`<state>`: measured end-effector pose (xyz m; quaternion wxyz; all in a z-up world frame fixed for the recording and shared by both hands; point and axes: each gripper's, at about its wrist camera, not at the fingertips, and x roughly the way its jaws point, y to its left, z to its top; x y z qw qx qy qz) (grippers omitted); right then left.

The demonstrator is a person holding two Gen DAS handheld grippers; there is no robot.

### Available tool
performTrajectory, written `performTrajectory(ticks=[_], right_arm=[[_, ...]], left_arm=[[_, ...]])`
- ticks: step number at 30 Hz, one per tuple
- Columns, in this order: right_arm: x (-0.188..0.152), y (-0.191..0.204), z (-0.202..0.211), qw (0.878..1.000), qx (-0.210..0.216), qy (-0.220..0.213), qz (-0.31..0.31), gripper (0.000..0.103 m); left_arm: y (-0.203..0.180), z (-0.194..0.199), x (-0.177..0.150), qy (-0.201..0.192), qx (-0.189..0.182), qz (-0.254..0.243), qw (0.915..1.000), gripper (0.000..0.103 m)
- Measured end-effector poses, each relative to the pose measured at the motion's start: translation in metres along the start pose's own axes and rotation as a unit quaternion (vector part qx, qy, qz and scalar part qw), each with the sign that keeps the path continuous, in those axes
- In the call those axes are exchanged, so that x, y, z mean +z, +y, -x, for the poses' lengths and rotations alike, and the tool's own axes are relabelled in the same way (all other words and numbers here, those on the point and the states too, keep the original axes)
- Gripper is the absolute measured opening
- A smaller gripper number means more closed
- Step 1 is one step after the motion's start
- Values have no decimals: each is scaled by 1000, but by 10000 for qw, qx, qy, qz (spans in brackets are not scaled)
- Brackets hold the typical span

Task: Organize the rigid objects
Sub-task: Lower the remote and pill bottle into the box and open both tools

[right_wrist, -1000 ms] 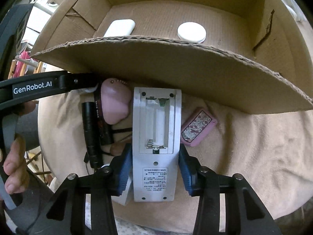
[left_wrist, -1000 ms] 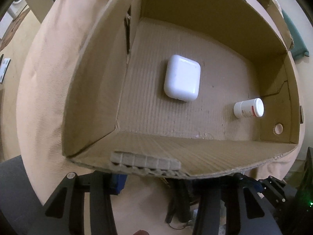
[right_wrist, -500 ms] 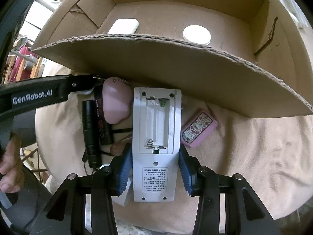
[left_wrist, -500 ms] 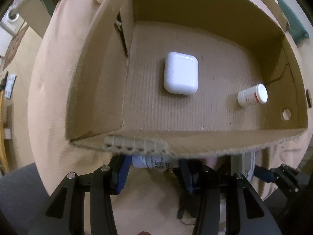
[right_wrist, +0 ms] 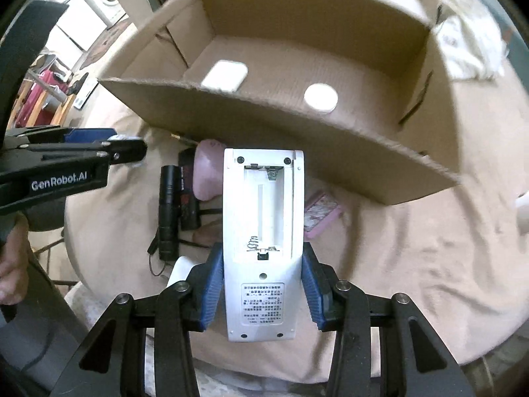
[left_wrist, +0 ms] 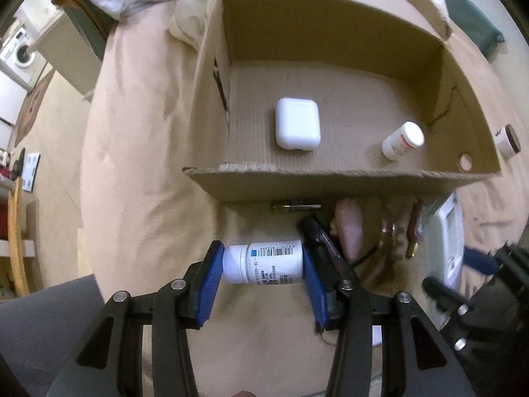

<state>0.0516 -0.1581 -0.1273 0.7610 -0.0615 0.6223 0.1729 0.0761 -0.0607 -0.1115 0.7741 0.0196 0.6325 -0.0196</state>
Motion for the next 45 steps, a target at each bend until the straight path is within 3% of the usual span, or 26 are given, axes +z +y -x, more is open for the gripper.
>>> performTrajectory(ticks=[9, 14, 23, 31, 45], right_arm=[[-11, 4, 44, 9974, -474, -541, 96, 46], [-11, -1, 68, 9930, -821, -819, 208, 46], [18, -10, 94, 9873, -951, -1247, 244, 46], [53, -14, 96, 9843, -988, -1438, 272, 46], [119, -37, 50, 9868, -1021, -1241, 214, 46]], left_arm=[[4, 42, -21, -414, 110, -222, 9988, 43], [16, 49, -13, -557, 114, -187, 9982, 43], [16, 71, 18, -888, -19, -170, 9959, 43], [7, 79, 57, -1108, -14, -337, 9933, 43], [-3, 33, 112, -902, 110, -584, 9942, 43]])
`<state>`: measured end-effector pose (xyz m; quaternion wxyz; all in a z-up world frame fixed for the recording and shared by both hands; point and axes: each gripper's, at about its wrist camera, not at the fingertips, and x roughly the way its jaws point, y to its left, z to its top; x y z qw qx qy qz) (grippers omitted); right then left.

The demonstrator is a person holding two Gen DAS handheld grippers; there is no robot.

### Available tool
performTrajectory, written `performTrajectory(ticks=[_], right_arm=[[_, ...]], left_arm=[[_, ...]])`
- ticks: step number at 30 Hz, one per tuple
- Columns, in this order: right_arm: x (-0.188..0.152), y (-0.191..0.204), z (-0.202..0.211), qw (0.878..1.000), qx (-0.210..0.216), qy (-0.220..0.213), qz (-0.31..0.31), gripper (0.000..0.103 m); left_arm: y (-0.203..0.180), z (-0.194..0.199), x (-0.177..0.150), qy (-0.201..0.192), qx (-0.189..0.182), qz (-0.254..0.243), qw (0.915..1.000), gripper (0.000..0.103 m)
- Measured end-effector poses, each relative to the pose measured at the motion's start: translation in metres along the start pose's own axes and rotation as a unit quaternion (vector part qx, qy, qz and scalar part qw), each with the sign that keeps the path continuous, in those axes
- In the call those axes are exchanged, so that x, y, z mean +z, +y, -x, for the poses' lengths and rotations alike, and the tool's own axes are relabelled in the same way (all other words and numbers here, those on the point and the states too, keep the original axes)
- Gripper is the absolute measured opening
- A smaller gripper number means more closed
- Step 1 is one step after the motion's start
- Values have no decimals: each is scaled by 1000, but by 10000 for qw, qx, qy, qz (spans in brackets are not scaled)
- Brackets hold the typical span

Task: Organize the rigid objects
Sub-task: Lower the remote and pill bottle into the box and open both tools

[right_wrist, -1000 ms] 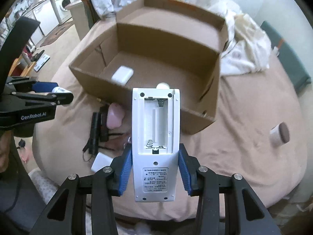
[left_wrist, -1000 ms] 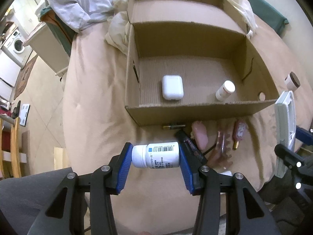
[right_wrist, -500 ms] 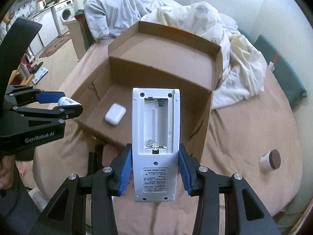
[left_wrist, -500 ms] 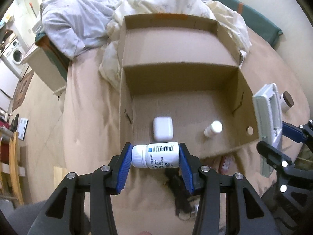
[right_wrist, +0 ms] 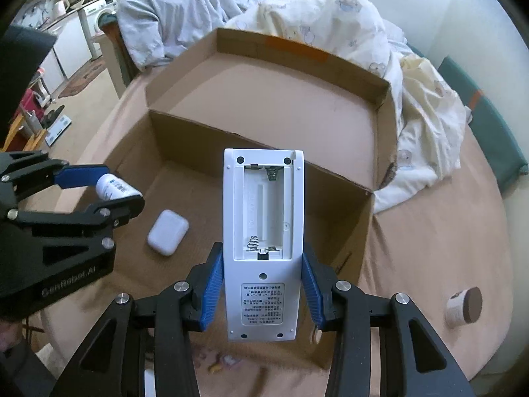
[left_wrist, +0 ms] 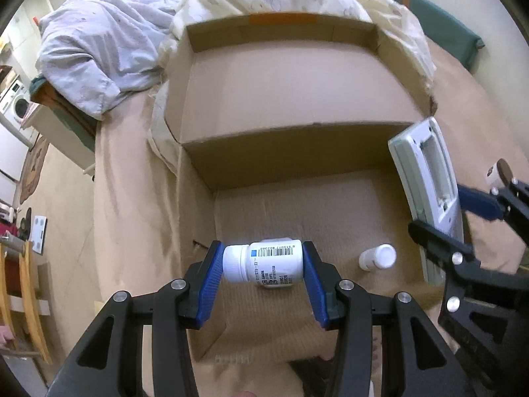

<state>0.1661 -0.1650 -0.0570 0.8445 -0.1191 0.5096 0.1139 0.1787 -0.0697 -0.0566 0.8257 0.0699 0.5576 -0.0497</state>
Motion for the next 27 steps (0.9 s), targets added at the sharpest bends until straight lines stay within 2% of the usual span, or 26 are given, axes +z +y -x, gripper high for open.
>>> performTrajectory(ticks=[3, 8, 18, 27], right_arm=[[4, -3, -15, 9999, 47, 100, -51, 46], [3, -4, -33, 9995, 158, 270, -99, 47], [-1, -8, -64, 9966, 385, 656, -319, 47], [-3, -6, -72, 9948, 507, 811, -345, 47]], left_arm=[[0, -12, -2, 124, -173, 29, 9998, 43], [-8, -25, -4, 128, -112, -129, 9998, 43], [-17, -56, -13, 573, -209, -215, 9979, 43], [-21, -50, -14, 536, -173, -287, 9980, 43]])
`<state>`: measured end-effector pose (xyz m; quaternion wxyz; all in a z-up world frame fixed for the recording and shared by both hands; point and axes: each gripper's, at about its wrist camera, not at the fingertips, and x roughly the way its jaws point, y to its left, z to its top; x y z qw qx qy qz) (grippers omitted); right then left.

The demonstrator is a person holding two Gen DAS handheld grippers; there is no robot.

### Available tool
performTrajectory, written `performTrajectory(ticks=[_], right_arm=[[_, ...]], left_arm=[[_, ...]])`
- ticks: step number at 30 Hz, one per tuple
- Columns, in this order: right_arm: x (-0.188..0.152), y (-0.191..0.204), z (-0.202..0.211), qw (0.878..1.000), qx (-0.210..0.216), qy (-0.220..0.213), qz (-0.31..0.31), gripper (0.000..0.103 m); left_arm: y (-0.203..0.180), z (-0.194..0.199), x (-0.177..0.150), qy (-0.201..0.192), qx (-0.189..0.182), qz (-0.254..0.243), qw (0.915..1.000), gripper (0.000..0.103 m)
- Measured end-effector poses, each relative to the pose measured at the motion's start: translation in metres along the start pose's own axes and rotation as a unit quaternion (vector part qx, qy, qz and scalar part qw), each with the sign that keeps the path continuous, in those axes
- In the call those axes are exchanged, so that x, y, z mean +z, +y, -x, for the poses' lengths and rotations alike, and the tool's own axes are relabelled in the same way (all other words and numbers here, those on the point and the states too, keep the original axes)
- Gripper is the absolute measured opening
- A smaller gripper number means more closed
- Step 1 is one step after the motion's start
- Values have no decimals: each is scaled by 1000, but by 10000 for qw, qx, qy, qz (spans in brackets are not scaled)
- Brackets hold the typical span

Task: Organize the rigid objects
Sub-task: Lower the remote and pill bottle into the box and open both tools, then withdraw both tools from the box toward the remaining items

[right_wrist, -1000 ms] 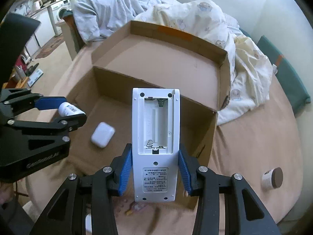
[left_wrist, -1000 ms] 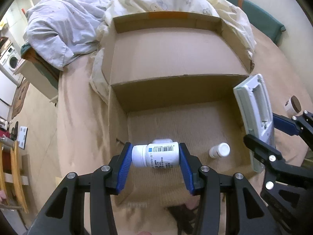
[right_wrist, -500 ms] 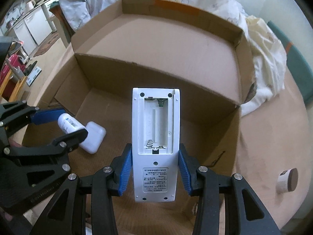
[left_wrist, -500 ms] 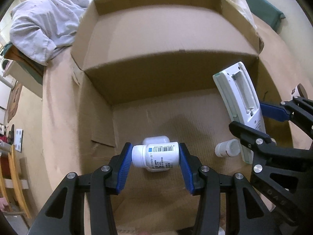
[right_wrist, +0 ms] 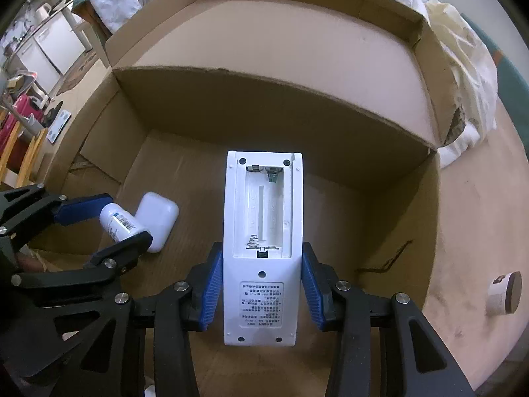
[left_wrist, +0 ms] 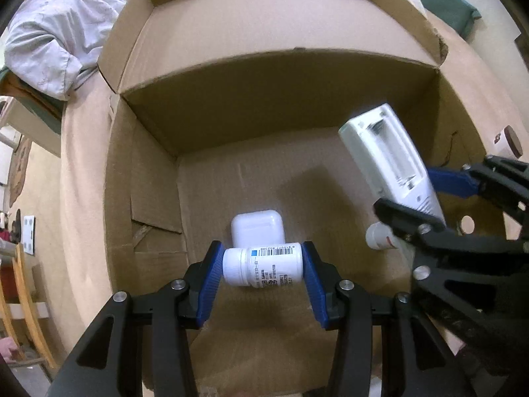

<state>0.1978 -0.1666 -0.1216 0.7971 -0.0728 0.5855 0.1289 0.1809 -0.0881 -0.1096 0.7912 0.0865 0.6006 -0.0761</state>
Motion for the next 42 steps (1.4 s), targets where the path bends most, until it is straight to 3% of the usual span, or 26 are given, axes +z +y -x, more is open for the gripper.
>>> performTrajectory(ticks=[5, 7, 13, 15, 21, 33, 42], right_arm=[[0, -3, 6, 9999, 12, -147, -88, 47], [1, -8, 10, 9996, 77, -201, -192, 53], [3, -20, 25, 9982, 304, -351, -390, 83], [6, -23, 29, 9972, 382, -399, -495, 103], [6, -25, 42, 9954, 456, -652, -525, 103], [-4, -38, 56, 9926, 500, -777, -791, 103], [-28, -36, 98, 9870, 557, -1248, -840, 103]], left_arm=[[-2, 5, -1, -68, 158, -78, 9998, 48], [1, 6, -1, -22, 86, 26, 10000, 65], [4, 22, 1, -225, -102, 139, 9996, 93], [3, 27, 2, -310, -125, 150, 9993, 95], [0, 33, 2, -496, -23, -9, 9988, 101], [14, 50, -1, -547, -257, 286, 9978, 101], [36, 90, -21, -748, -276, 610, 9950, 101]])
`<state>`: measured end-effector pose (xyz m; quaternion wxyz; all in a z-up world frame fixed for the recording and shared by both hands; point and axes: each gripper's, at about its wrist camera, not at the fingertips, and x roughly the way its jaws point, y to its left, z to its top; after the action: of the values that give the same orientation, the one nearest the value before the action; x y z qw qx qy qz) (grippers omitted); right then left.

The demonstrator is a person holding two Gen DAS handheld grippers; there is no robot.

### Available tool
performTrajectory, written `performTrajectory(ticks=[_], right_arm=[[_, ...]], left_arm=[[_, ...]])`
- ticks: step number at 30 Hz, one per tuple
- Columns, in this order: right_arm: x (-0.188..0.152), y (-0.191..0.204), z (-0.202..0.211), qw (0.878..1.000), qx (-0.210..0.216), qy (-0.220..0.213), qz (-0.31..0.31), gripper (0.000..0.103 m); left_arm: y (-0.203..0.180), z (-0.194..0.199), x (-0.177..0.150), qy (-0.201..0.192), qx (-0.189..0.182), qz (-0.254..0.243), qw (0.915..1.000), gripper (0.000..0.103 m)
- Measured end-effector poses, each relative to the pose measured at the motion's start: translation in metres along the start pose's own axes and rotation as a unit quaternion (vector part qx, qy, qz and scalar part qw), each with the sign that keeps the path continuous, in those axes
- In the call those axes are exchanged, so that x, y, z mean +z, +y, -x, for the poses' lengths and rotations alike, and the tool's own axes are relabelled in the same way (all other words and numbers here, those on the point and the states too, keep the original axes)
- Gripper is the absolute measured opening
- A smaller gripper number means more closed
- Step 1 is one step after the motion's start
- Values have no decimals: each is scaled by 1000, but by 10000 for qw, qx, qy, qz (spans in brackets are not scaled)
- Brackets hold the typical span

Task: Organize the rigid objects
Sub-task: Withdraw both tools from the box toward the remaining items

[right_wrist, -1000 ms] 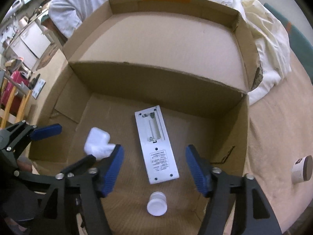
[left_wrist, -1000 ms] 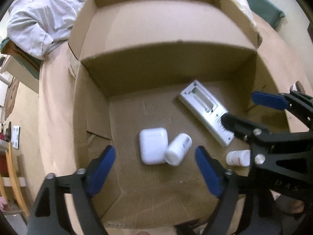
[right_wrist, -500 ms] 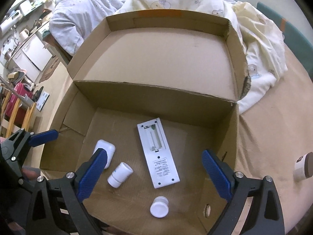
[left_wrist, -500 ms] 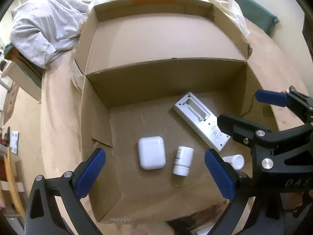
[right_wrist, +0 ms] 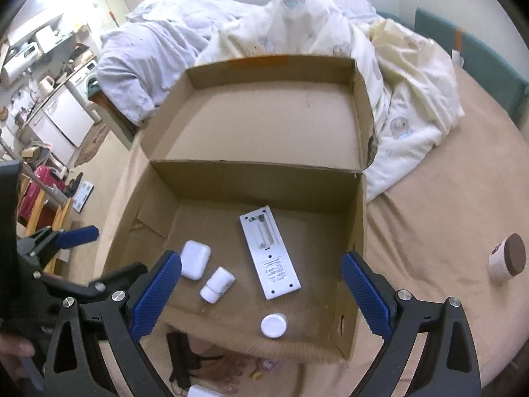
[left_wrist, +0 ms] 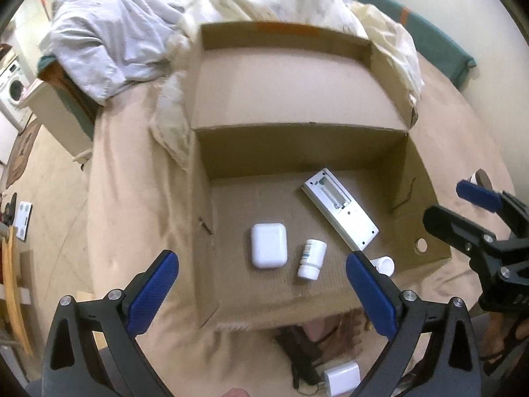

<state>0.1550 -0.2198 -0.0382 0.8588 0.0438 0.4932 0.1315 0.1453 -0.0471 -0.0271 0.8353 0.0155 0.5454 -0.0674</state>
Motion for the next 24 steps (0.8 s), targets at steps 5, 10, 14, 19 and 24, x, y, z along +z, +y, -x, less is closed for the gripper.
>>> performTrajectory(ticks=[5, 10, 14, 19, 24], right_arm=[[-22, 0, 15, 9999, 36, -26, -105, 103], [-46, -3, 18, 9998, -42, 107, -155, 103], [-64, -5, 20, 9995, -35, 193, -254, 103], [-83, -7, 20, 9988, 37, 268, -396, 103], [-95, -10, 14, 9975, 97, 410, -575, 103]], left_arm=[[9, 14, -19, -57, 72, 49, 9999, 101], [21, 13, -41, 14, 45, 365, 9993, 101], [27, 6, -57, 140, -52, 597, 9981, 101], [28, 3, -69, 152, -71, 671, 9976, 101], [25, -2, -75, 227, -77, 656, 9976, 101]])
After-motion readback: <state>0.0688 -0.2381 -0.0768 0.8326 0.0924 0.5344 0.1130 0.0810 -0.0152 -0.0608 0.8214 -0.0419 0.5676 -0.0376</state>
